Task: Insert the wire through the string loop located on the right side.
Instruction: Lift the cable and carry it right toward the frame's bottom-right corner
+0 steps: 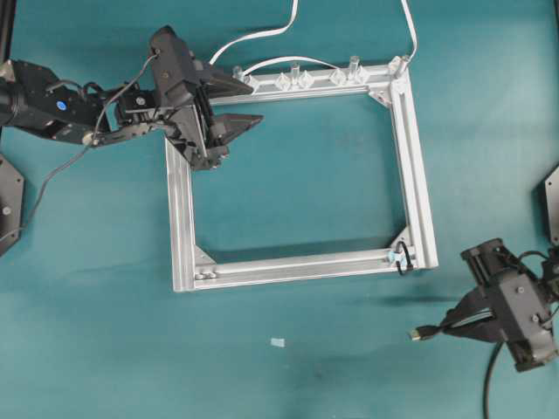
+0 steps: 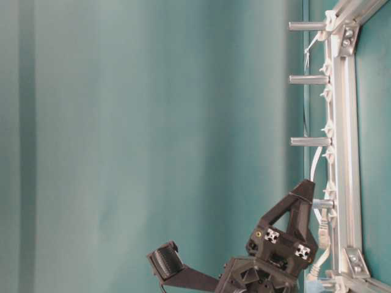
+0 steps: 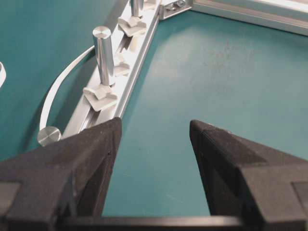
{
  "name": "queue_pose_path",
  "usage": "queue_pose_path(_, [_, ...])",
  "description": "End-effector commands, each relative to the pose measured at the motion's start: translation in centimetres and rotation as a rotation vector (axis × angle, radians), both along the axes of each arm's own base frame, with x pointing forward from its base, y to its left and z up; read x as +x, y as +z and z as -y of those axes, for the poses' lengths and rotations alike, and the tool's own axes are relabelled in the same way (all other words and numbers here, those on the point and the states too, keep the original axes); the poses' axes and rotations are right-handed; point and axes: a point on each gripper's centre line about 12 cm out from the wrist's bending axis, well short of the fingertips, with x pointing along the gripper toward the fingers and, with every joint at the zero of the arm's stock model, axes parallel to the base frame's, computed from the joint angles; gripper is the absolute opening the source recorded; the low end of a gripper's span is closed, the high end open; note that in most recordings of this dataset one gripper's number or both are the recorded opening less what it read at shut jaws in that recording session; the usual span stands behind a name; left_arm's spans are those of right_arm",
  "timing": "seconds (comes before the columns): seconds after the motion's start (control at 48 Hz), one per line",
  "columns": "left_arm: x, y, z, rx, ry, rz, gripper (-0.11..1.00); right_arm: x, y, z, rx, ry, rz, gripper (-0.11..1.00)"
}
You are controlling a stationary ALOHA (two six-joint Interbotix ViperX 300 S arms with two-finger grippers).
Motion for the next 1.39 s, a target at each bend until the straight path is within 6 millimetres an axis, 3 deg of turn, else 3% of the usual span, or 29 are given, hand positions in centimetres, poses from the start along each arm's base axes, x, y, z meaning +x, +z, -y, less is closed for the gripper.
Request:
queue_pose_path(0.0, [0.4, 1.5, -0.1, 0.009, 0.001, 0.047, 0.61, -0.2, 0.6, 0.0, 0.015, 0.005, 0.016, 0.1])
queue_pose_path(0.312, [0.5, 1.6, -0.1, 0.011, 0.0, 0.05, 0.61, -1.3, -0.1, 1.1, 0.001, -0.005, 0.012, 0.1])
queue_pose_path(0.937, [0.8, 2.0, -0.2, 0.013, 0.0, 0.062, 0.61, -2.6, -0.3, 6.4, -0.002, -0.189, 0.087, 0.1])
queue_pose_path(1.374, [0.8, 1.9, -0.2, 0.012, 0.002, 0.062, 0.61, -2.8, -0.7, 7.8, 0.003, -0.242, 0.053, 0.1])
